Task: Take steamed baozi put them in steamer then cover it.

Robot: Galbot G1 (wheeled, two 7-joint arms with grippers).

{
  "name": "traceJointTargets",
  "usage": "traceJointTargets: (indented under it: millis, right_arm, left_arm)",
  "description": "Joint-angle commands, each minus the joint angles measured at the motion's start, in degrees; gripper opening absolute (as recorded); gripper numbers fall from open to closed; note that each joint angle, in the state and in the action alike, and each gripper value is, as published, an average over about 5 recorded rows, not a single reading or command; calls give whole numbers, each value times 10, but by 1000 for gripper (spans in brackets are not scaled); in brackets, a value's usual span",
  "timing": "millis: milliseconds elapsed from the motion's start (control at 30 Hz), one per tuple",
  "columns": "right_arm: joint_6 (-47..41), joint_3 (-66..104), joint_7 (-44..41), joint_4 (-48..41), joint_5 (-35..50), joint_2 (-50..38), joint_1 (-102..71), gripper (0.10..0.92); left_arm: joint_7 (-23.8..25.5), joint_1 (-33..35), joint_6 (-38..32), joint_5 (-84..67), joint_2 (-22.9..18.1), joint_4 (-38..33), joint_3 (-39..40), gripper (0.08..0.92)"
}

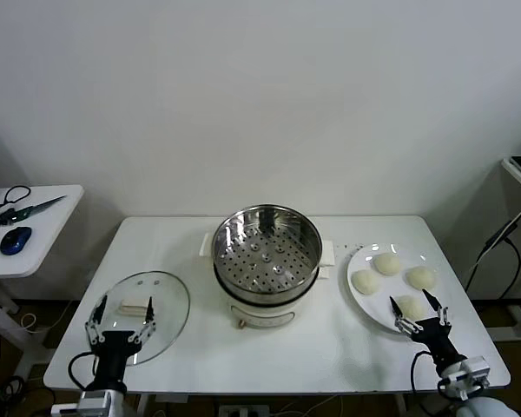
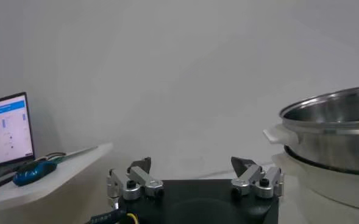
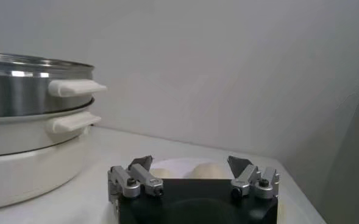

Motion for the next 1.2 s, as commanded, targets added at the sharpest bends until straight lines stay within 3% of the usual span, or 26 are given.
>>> traceJointTargets:
  millis: [33,300,500,867,1200]
  right_arm:
    - [-70,0,-84,-20,-53,-77,61,823]
    - [-71,-123,-282,-162,-135,-268,239,823]
    - [-33,-310,-421,-286,-240,-317,473,823]
    - [17,-655,-498,-486,-332,-252,810,823]
    - [52,-733,-506,-638,-375,-127,890,823]
  left_arm:
    - [-4,-2,3,11,2,0,7,823]
    - [-5,1,1,21,8,4,14,823]
    - [-6,-2,1,13,13,11,10,823]
    - [-7,-7,1,11,14,27,5,823]
    - [-9,-14,4,11,15,43,-2,823]
